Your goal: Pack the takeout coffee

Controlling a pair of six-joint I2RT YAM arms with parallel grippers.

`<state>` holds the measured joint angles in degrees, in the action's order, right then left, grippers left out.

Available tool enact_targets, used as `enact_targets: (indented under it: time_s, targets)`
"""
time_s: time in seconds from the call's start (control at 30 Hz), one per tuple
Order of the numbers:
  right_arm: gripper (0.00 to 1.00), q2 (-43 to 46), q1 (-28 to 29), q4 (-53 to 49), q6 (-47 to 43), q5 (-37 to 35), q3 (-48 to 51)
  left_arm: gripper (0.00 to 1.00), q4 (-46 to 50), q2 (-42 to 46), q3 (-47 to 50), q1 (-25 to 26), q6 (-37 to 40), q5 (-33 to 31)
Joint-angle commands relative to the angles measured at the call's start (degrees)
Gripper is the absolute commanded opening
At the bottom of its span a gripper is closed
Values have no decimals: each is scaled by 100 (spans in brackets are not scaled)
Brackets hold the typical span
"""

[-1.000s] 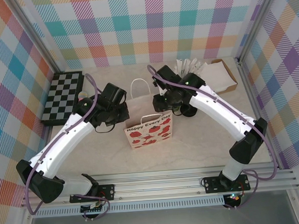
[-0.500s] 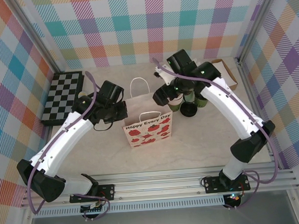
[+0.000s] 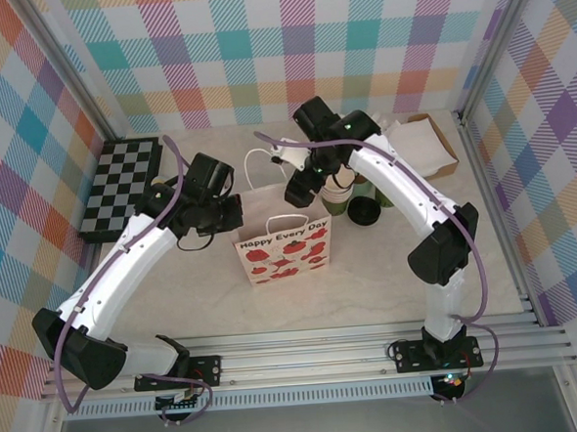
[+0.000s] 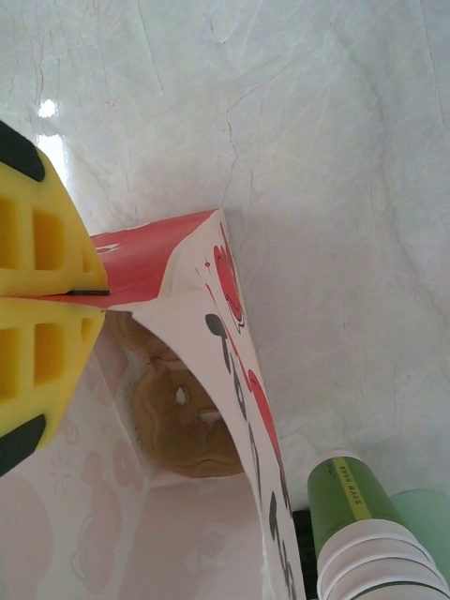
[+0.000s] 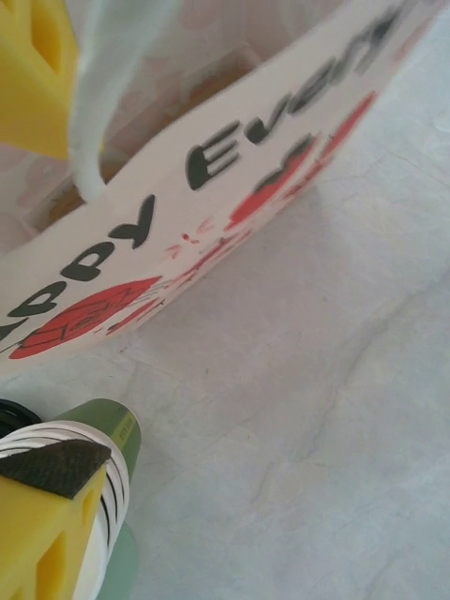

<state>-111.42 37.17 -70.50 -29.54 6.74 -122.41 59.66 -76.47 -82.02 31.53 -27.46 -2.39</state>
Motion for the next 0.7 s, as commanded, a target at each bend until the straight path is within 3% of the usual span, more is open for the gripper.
enact_targets:
  time_s: [0.0,0.47,0.67]
  targets:
    - [72,-54,23,-439,-378,438,-277,0,-56,5,-5,-83,273,115]
    - [18,700,185,312,307,186,623,2,206,-543,-769,-507,1078,740]
    - [8,958,209,478,943,78,858,7,70,-818,-1106,-695,1423,1149]
